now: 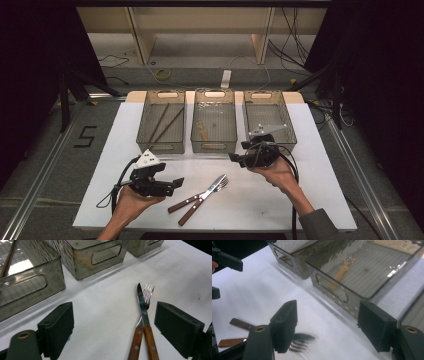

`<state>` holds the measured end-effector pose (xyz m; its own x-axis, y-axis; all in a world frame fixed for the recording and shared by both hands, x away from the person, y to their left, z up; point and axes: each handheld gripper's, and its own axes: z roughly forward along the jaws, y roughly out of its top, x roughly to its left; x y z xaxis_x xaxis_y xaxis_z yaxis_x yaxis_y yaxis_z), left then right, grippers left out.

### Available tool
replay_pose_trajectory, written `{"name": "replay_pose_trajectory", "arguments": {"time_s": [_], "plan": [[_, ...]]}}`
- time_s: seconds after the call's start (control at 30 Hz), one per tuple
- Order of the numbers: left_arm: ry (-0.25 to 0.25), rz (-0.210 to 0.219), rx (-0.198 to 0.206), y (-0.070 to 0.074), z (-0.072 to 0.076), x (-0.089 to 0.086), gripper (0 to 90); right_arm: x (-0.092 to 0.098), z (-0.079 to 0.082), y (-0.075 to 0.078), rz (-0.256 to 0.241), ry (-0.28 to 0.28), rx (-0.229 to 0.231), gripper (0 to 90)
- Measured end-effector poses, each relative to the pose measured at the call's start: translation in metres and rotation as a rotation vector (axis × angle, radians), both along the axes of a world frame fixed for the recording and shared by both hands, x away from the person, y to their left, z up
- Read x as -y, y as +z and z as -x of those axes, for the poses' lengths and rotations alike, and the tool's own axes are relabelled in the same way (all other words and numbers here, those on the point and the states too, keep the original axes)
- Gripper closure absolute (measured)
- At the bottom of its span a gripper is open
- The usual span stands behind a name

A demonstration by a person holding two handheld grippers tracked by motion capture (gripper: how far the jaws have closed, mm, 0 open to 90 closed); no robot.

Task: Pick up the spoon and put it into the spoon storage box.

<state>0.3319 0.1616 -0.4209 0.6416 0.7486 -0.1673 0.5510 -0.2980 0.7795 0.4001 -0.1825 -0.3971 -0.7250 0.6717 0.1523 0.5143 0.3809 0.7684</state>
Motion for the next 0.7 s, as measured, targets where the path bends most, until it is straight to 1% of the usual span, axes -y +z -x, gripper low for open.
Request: {"name": "replay_pose_trajectory", "arguments": {"time_s": [0.13,0.2,0.33,0.43,0.47,0.5,0.6,0.7], "plan": [[-0.011,-0.016,-0.018,-0.001,-0.003,0.001,15.4,0.013,0.009,-0.008,-0.009,-0.017,0.016,33.1],[-0.012,-0.011,-0.038,-0.002,-0.005,0.001,15.4,0.019,0.012,-0.012,-0.014,-0.026,0.014,33.0],[-0.032,-0.024,-0.04,0.001,-0.004,0.006,15.4,0.029,0.019,-0.016,-0.034,-0.038,0.024,32.8],[-0.059,-0.055,-0.05,0.002,0.0,0.011,15.5,0.034,0.025,-0.018,-0.054,-0.046,0.036,32.4],[-0.066,-0.057,-0.054,0.002,0.001,0.013,15.5,0.036,0.027,-0.019,-0.058,-0.046,0.034,31.8],[-0.079,-0.066,-0.063,0.003,0.001,0.014,15.5,0.038,0.029,-0.02,-0.058,-0.045,0.035,31.0],[-0.095,-0.08,-0.081,0.003,0.003,0.02,15.6,0.043,0.034,-0.024,-0.06,-0.049,0.028,30.0],[-0.115,-0.106,-0.102,0.002,0.003,0.023,16.0,0.046,0.039,-0.027,-0.055,-0.053,0.024,29.7]]}}
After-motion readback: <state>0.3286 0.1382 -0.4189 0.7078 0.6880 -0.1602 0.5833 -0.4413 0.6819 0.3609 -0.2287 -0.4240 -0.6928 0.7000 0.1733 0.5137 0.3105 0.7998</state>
